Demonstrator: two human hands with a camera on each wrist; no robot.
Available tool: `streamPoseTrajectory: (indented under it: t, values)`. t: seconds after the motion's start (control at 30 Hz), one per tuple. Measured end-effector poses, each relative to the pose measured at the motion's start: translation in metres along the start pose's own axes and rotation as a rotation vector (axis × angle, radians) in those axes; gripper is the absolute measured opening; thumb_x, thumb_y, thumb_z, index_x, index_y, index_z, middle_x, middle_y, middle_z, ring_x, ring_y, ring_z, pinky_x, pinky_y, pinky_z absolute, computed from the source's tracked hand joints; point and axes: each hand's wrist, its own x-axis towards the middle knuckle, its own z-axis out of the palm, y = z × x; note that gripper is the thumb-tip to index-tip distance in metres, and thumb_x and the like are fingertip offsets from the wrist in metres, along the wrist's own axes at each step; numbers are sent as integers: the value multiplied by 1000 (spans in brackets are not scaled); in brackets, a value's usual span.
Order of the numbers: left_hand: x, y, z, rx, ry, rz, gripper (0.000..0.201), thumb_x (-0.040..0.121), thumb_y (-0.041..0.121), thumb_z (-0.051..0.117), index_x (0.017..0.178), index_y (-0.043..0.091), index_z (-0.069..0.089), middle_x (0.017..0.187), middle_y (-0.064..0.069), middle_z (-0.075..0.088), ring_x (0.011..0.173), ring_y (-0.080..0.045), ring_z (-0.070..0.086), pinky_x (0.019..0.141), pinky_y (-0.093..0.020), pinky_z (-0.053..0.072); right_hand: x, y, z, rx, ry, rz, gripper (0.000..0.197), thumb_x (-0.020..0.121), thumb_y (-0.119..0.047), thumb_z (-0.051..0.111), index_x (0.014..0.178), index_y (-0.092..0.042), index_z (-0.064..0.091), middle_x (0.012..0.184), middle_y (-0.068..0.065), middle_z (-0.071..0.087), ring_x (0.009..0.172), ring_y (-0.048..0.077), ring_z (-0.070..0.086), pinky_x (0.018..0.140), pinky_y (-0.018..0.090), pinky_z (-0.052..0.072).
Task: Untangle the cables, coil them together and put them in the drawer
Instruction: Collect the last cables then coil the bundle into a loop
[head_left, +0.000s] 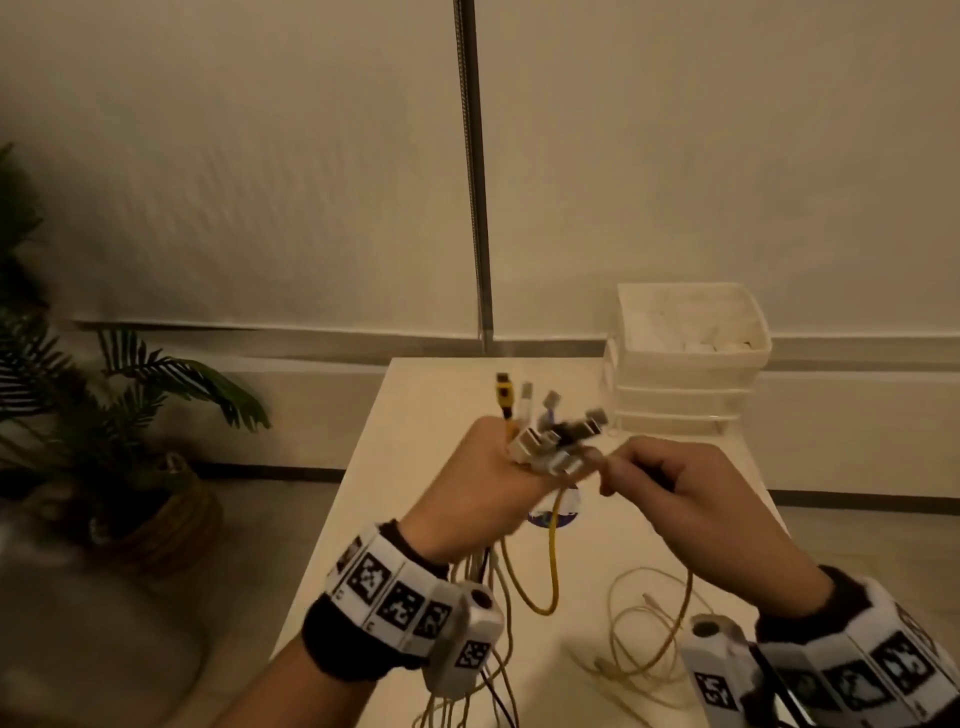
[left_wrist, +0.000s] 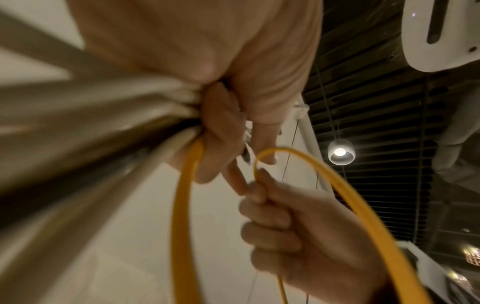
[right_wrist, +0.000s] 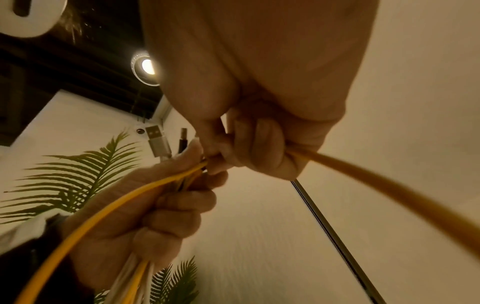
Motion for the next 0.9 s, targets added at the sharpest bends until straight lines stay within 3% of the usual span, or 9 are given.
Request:
streamPoseTrajectory:
  t: [0.13, 0.23, 0.3, 0.37, 0.47, 0.57, 0.77, 0.83, 0.9]
  values:
    - [2, -6, 9, 151, -38, 60, 20, 89, 17, 67, 82, -1, 70, 64, -11, 64, 58, -10, 48, 55, -33, 37, 7, 0, 0, -111, -21, -31, 21, 94, -21, 56, 79, -19, 70, 57, -2, 59, 51, 10, 44, 53, 28, 35]
    - [1, -2, 1, 112, 39, 91, 24, 84, 25, 62, 77, 4, 70, 55, 8, 56, 49, -5, 42, 51, -23, 35, 4, -4, -7, -49, -45, 27, 29, 96, -24, 53, 73, -19, 68, 51, -16, 54, 50, 3, 42, 51, 16, 32]
    - [2, -4, -11, -5, 190, 47, 25, 84, 33, 61, 72, 14, 71, 56, 5, 51, 48, -14, 37, 48, -28, 30, 1, -3, -12, 25, -40, 76, 32, 97, -27, 51, 73, -15, 68, 47, -14, 49, 48, 3, 39, 50, 15, 33]
    - [3, -4, -26, -140, 358, 1, 25, 94, 24, 59, 71, 21, 69, 59, 0, 51, 49, -18, 33, 47, -30, 26, -3, 1, -16, 66, -38, 106, 32, 97, -29, 51, 72, -16, 68, 48, -9, 43, 47, 4, 35, 50, 19, 33]
    - [3, 5, -52, -278, 610, 10, 24, 97, 13, 56, 75, 18, 65, 55, 9, 54, 45, -10, 34, 40, -23, 26, -8, 7, -19, 101, -64, 151, 32, 96, -30, 52, 70, -18, 68, 50, -6, 41, 48, 8, 35, 50, 21, 33]
    - [1, 7, -79, -325, 830, 41, 22, 93, 27, 64, 74, 16, 62, 45, 11, 48, 39, -5, 36, 37, -17, 28, -12, 12, -22, 134, -70, 181, 32, 96, -29, 52, 70, -18, 68, 51, -6, 40, 48, 8, 34, 49, 21, 32]
    - [-11, 2, -82, 145, 848, 82, 14, 84, 22, 75, 79, 31, 65, 67, 12, 62, 59, -2, 55, 63, -28, 41, -12, 19, -27, 13, 2, 176, 34, 96, -31, 53, 67, -20, 66, 50, -5, 35, 46, 7, 30, 48, 20, 28]
    - [-15, 3, -80, 297, 836, 118, 18, 83, 22, 75, 75, 32, 62, 74, 5, 66, 66, -7, 61, 63, -29, 44, -11, 20, -31, -14, 37, 186, 34, 95, -32, 54, 66, -19, 67, 51, -4, 35, 46, 6, 30, 48, 20, 28]
    - [-18, 8, -70, 382, 685, 170, 16, 85, 22, 73, 74, 30, 64, 73, 1, 69, 65, -16, 64, 60, -34, 49, -10, 18, -33, -39, 44, 183, 34, 94, -33, 54, 66, -20, 68, 51, -4, 38, 47, 6, 33, 50, 21, 30]
